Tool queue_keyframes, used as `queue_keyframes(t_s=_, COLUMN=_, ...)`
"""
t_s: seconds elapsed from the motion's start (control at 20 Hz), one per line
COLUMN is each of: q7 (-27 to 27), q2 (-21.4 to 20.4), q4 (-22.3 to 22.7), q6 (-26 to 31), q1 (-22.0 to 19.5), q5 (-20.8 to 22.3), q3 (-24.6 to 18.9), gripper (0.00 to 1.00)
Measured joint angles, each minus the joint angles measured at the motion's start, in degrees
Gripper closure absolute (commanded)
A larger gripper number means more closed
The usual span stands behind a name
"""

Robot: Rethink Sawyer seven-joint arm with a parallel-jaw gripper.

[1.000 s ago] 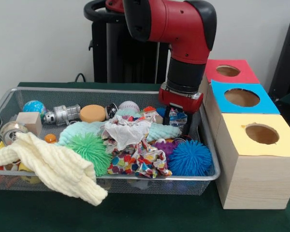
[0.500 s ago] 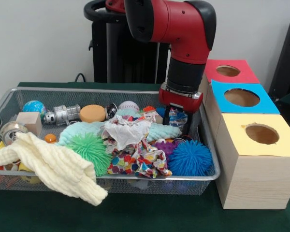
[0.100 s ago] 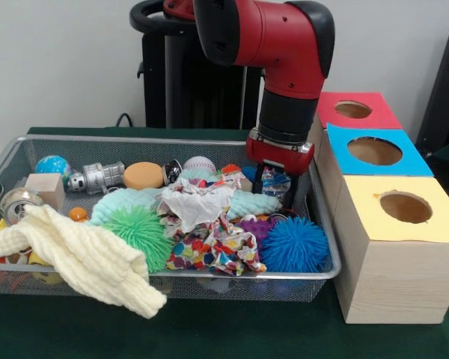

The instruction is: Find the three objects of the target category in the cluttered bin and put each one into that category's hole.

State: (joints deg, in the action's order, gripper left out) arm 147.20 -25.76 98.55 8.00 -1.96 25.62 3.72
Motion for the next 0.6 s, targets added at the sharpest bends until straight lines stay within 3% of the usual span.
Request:
queue_keyframes(t_s=0.05, q7=0.00, q2=-0.02, q4=-0.04, q6=0.03, q1=-0.02, q5=0.23, q3=0.10, gripper=1.00)
queue_keyframes(t_s=0.6, q7=0.01, q2=-0.07, q4=-0.16, q6=0.03, q1=0.02, q5=1.61, q3=0.66, gripper=1.00)
